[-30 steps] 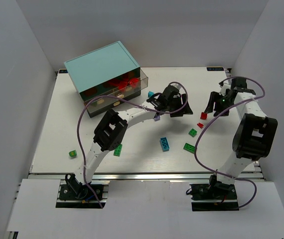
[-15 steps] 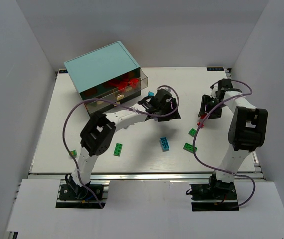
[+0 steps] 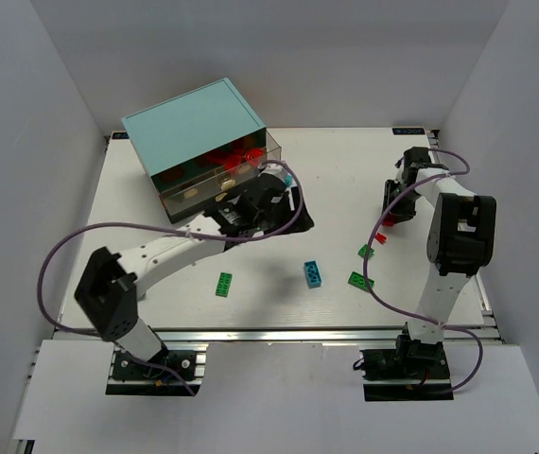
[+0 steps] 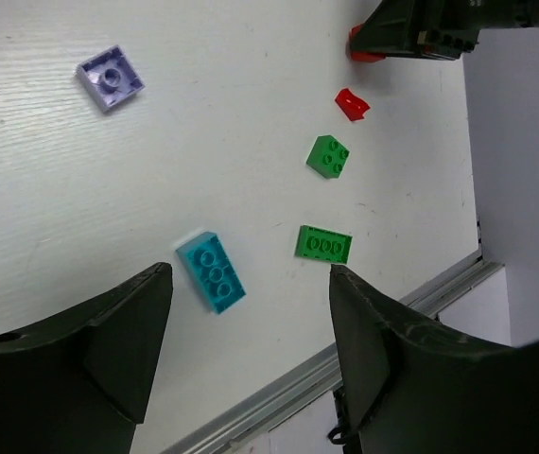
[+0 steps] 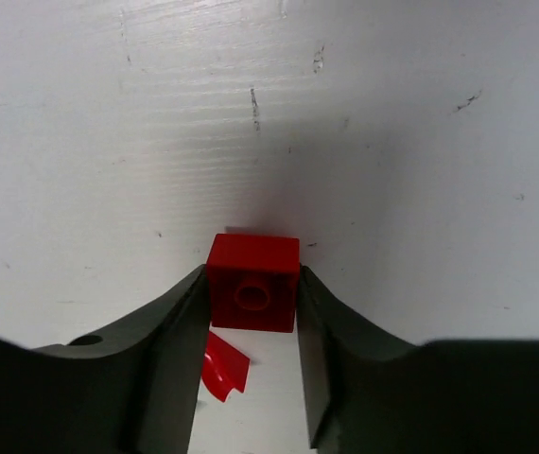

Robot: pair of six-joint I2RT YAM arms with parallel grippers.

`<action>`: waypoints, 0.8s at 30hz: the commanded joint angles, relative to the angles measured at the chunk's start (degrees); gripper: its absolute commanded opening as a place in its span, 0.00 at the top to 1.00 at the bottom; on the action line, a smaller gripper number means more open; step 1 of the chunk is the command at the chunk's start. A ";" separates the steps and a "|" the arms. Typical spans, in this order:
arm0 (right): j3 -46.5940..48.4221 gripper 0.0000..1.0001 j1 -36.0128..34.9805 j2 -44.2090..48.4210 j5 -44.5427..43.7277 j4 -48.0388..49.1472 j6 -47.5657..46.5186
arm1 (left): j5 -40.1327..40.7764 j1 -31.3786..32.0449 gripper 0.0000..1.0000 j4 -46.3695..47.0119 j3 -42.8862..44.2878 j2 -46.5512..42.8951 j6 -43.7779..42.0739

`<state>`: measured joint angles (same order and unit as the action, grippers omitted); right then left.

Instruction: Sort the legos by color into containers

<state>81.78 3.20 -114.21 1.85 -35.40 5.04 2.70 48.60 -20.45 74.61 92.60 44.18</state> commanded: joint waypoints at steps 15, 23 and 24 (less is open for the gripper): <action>12.24 1.00 -9.95 14.98 39.00 7.61 -34.29 | 12.85 0.27 0.14 -2.92 -22.48 -40.12 2.40; 34.38 1.00 -25.15 6.65 40.61 14.74 -26.50 | 15.23 0.27 0.14 -8.90 -26.17 -45.66 5.73; 40.24 1.00 -27.09 3.07 39.65 14.57 -25.00 | 15.32 0.27 0.14 -9.08 -26.62 -46.79 6.43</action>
<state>112.99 -19.79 -105.03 39.57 -23.29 -23.59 16.08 48.60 -26.46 49.15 48.53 48.42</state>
